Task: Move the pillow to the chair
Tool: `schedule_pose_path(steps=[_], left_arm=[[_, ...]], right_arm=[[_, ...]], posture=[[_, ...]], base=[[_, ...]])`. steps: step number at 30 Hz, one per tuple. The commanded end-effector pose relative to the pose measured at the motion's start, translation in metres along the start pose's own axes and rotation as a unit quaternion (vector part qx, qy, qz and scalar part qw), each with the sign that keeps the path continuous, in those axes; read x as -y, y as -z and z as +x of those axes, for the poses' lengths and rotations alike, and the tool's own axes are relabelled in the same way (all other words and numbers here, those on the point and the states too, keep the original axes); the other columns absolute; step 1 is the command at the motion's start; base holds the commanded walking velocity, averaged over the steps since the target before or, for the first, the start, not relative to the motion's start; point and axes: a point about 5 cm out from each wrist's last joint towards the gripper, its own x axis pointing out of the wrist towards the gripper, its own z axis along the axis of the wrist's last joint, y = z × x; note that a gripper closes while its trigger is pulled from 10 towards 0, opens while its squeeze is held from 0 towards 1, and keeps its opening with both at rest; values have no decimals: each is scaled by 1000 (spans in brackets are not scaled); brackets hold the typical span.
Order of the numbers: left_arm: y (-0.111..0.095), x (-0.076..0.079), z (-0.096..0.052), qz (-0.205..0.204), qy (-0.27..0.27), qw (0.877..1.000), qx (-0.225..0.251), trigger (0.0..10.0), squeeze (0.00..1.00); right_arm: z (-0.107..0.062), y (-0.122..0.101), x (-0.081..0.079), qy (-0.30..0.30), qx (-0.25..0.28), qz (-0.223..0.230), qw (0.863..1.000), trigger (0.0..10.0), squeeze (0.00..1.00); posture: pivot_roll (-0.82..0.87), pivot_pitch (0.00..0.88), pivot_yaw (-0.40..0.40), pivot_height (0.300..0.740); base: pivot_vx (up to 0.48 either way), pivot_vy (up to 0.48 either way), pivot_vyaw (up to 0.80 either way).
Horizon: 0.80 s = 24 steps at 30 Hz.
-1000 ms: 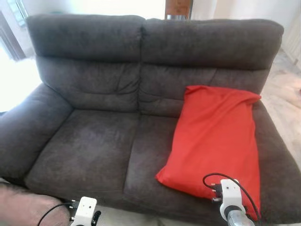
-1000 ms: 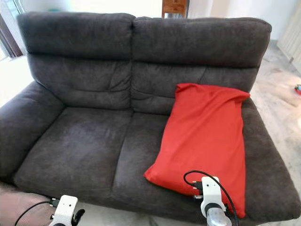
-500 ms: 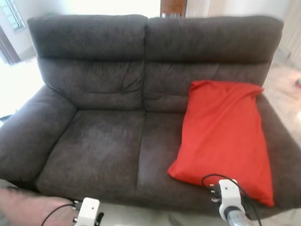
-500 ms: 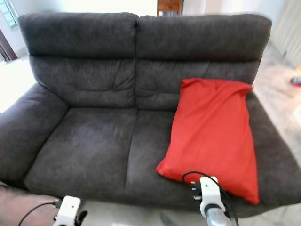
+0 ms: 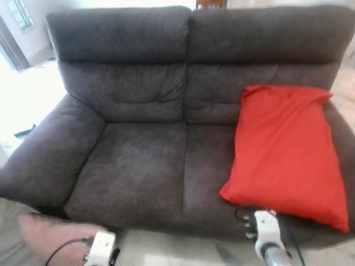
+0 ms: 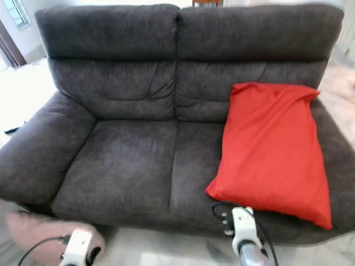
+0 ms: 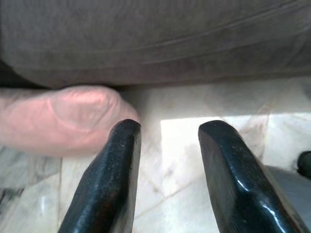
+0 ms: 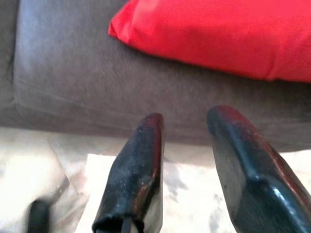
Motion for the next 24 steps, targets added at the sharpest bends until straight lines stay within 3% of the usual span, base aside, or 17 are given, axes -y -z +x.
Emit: schedule_pose_path(steps=[1, 18, 19, 22, 23, 24], left_arm=[[2, -7, -1, 9, -8, 1000, -4, 10000, 0], [-2, 0, 2, 10, 2, 1000, -2, 10000, 0], [-2, -3, 3, -19, -4, 1000, -16, 10000, 0], [-2, -6, 4, -49, -14, 998, -26, 10000, 0], [-1, -9, 5, -85, -28, 995, -35, 10000, 0], [-1, -10, 5, -94, -31, 994, -37, 10000, 0]], right_arm=[[1, -2, -6, -9, 0, 2, 1000, 10000, 0], [1, 1, -11, -19, -15, 16, 1000, 10000, 0], [0, 7, -10, -18, -30, 30, 999, 10000, 0], [-2, 12, -8, -16, -43, 39, 998, 10000, 0], [-6, 23, -6, -13, -69, 67, 995, 10000, 0], [-7, 26, -5, -12, -76, 75, 994, 10000, 0]], posture=[[14, 83, 33, 740], [8, 56, 29, 740], [3, 49, 33, 740], [-2, 47, 36, 740], [-5, 43, 40, 740], [-5, 43, 40, 740]], base=[[0, 315, 0], [0, 314, 0], [0, 315, 0], [0, 317, 0], [0, 315, 0], [0, 315, 0]])
